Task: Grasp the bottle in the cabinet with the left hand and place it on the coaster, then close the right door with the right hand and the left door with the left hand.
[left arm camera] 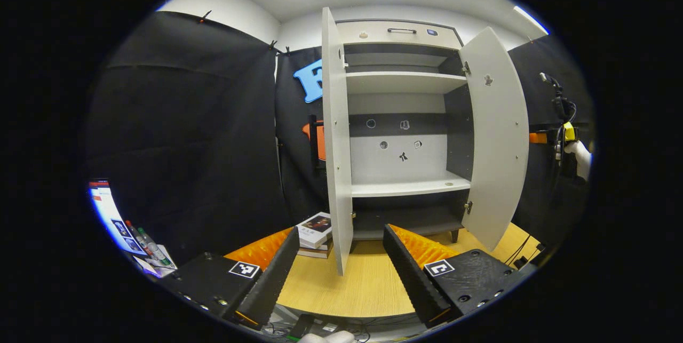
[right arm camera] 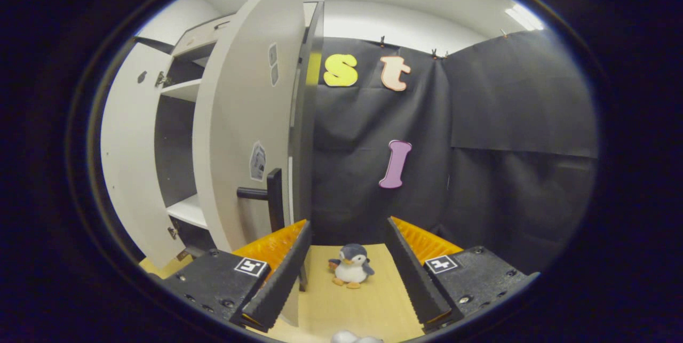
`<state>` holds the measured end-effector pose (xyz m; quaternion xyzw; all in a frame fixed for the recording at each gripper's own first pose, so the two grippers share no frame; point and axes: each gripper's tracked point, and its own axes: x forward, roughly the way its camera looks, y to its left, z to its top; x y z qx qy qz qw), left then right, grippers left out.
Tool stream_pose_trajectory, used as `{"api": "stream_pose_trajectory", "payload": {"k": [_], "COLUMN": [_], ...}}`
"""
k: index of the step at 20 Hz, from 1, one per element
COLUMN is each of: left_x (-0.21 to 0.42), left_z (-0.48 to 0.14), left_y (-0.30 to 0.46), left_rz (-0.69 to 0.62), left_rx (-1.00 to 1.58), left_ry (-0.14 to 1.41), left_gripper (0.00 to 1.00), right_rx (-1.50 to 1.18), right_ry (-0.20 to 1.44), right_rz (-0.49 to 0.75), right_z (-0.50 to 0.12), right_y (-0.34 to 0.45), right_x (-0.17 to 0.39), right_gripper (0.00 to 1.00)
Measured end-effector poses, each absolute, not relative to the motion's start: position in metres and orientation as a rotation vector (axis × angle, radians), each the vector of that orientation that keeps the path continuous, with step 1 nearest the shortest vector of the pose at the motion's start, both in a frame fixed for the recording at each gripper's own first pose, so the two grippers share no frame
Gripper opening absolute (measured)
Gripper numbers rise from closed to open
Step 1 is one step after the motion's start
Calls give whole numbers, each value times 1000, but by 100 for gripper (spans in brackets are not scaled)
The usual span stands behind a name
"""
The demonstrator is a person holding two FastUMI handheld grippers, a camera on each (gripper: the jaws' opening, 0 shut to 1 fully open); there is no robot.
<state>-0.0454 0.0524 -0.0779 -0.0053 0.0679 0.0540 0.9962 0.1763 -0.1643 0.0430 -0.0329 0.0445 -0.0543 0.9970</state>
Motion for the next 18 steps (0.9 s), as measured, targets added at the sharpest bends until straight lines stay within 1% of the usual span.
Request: {"api": "stream_pose_trajectory", "payload": {"k": [1, 2, 5, 9, 10, 11, 12, 13, 14, 16, 18], "left_x": [-45, -45, -44, -46, -48, -49, -50, -51, -54, -56, -56], "left_z": [-78, -79, -77, -72, -71, -72, -72, -72, -71, -71, -73], "left_y": [52, 52, 53, 58, 59, 62, 65, 67, 69, 73, 76], "left_rz": [106, 105, 101, 115, 121, 128, 134, 143, 149, 159, 174], "left_rx": [-14, -12, -3, -7, -12, -14, -13, -10, -8, -7, -7], "left_ry": [137, 137, 135, 129, 129, 129, 134, 134, 136, 137, 144], "left_gripper": [96, 96, 96, 96, 96, 96, 96, 96, 96, 96, 96], "right_rx": [-84, -97, -102, -61, -54, -47, -38, -26, -25, -9, -19], "right_ry": [91, 92, 98, 105, 99, 99, 97, 84, 87, 74, 53], "right_rz": [-106, -107, -86, -3, 23, 37, 40, 45, 52, 58, 52], "right_z": [43, 44, 43, 40, 40, 38, 38, 41, 41, 43, 48], "right_y": [-162, -159, -139, -85, -69, -54, -43, -29, -18, -1, 5], "right_x": [175, 174, 171, 178, 182, 187, 194, 204, 212, 222, 218], "right_gripper": [87, 93, 93, 92, 87, 92, 93, 88, 87, 96, 100]}}
